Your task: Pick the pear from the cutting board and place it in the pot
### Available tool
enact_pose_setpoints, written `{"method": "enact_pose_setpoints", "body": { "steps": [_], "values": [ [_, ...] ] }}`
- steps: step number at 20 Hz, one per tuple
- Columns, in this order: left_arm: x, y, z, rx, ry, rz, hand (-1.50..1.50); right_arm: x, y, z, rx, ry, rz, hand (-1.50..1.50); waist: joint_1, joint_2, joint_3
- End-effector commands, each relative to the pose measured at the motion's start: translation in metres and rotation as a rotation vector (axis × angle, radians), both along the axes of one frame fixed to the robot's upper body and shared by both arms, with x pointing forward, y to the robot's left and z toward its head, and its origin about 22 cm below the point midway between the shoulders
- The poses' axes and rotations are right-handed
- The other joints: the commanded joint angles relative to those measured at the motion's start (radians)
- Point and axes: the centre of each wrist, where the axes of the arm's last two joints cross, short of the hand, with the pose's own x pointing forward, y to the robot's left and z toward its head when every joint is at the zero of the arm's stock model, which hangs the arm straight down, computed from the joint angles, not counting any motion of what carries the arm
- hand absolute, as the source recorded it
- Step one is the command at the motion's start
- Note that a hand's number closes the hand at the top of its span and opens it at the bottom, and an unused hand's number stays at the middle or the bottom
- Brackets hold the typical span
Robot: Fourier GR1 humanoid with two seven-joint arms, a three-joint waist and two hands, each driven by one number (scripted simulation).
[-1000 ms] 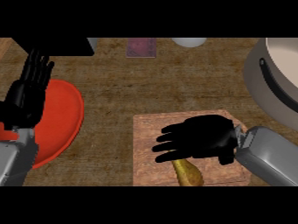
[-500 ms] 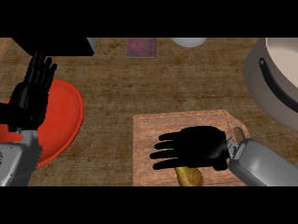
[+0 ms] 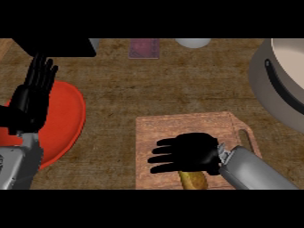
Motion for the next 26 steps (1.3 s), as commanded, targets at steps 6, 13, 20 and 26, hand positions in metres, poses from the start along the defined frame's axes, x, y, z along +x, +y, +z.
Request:
{"method": "enact_pose_setpoints", "body": {
  "steps": [6, 13, 20, 26],
  "values": [
    [0.001, 0.018, -0.001, -0.006, 0.006, 0.006, 0.0, -0.004, 0.003, -0.034, -0.026, 0.059, 0.041, -1.5, -0.003, 0.0, 0.0],
    [-0.007, 0.011, 0.009, 0.002, 0.006, 0.004, 0.0, -0.023, 0.019, -0.056, 0.048, 0.016, 0.236, 1.5, 0.003, 0.0, 0.0],
    [0.001, 0.019, -0.001, 0.001, 0.008, 0.005, 0.0, -0.028, 0.024, -0.052, 0.094, -0.009, 0.222, 1.5, -0.003, 0.001, 0.0],
    [0.006, -0.002, -0.004, 0.005, 0.013, 0.013, 0.0, -0.046, 0.007, -0.015, 0.232, -0.126, 0.138, 1.5, -0.018, -0.002, 0.0]
  ]
}}
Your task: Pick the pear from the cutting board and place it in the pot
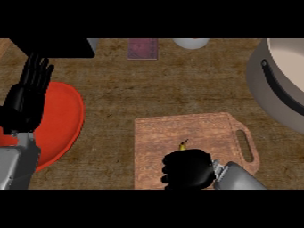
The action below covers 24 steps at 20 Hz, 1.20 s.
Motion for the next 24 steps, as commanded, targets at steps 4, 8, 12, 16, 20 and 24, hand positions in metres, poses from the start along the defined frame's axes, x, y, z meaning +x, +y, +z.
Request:
{"method": "enact_pose_setpoints", "body": {
  "steps": [4, 8, 12, 16, 20, 24],
  "values": [
    [0.002, -0.005, 0.007, -0.015, -0.012, 0.003, 0.0, 0.033, -0.015, 0.022, 0.216, 0.038, -0.54, 1.5, -0.02, 0.012, 0.008],
    [-0.003, 0.011, 0.003, 0.002, -0.002, 0.049, 0.0, 0.053, -0.046, 0.02, 0.3, 0.006, -1.063, 1.5, -0.071, 0.015, 0.009],
    [-0.005, 0.011, -0.001, 0.004, 0.003, 0.053, 0.0, 0.072, -0.049, 0.05, 0.46, -0.14, -1.463, 1.5, -0.061, 0.003, 0.003],
    [-0.001, 0.005, 0.005, -0.005, -0.007, 0.023, 0.0, 0.092, -0.06, 0.086, 0.623, -0.302, -1.824, 1.5, -0.014, 0.011, 0.005],
    [0.005, -0.001, 0.009, 0.008, -0.014, -0.011, 0.0, 0.109, -0.049, 0.13, 0.778, -0.531, -2.06, 1.5, 0.02, 0.018, 0.004],
    [0.008, -0.017, 0.008, 0.002, -0.018, -0.028, 0.0, 0.124, -0.029, 0.157, 0.877, -0.691, -2.205, 1.5, 0.032, 0.017, 0.007]
  ]
}}
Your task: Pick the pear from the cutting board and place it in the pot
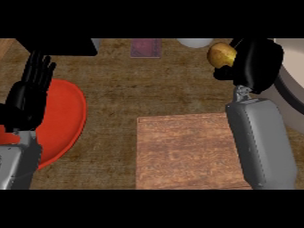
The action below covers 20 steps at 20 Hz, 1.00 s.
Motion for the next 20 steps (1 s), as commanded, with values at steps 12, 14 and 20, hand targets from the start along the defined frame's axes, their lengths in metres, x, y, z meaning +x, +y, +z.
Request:
{"method": "enact_pose_setpoints", "body": {
  "steps": [12, 14, 20],
  "values": [
    [-0.002, 0.021, -0.013, 0.006, 0.001, 0.024, 0.0, 0.021, -0.121, 0.015, 0.043, 0.018, -0.404, 1.5, -0.014, -0.003, 0.003],
    [-0.012, -0.007, -0.001, -0.011, 0.014, -0.003, 0.0, 0.012, -0.135, 0.026, 0.057, -0.003, -0.405, 1.5, -0.011, -0.007, 0.004],
    [0.011, 0.002, 0.007, 0.004, 0.009, -0.001, 0.0, 0.01, -0.195, -0.002, 0.086, -0.033, -0.384, 1.5, -0.011, -0.002, 0.004]
  ]
}}
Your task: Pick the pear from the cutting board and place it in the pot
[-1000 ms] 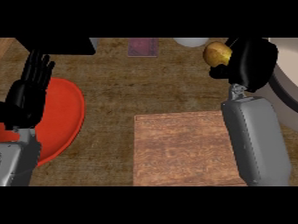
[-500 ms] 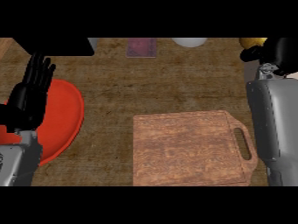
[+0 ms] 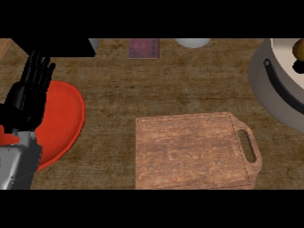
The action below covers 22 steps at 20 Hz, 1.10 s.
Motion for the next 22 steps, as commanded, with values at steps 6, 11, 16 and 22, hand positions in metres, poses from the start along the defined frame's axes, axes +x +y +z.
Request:
{"method": "enact_pose_setpoints", "body": {
  "steps": [6, 11, 16, 22],
  "values": [
    [0.011, 0.002, -0.003, -0.001, 0.004, 0.006, 0.0, -0.013, -0.085, -0.041, 0.01, 0.008, 0.014, 1.5, 0.004, 0.005, 0.0],
    [-0.001, -0.003, -0.007, -0.009, -0.011, -0.026, 0.0, -0.005, -0.105, -0.052, 0.027, 0.043, -0.014, 1.5, 0.013, 0.004, 0.0],
    [0.0, -0.004, 0.001, -0.01, -0.014, -0.031, 0.0, -0.02, -0.127, -0.078, 0.248, 0.122, 0.003, 1.5, 0.015, 0.009, 0.002],
    [-0.001, -0.01, -0.011, -0.007, 0.002, -0.037, 0.0, -0.022, -0.133, -0.089, 0.402, 0.108, 0.119, -1.5, 0.023, 0.013, 0.003]
  ]
}}
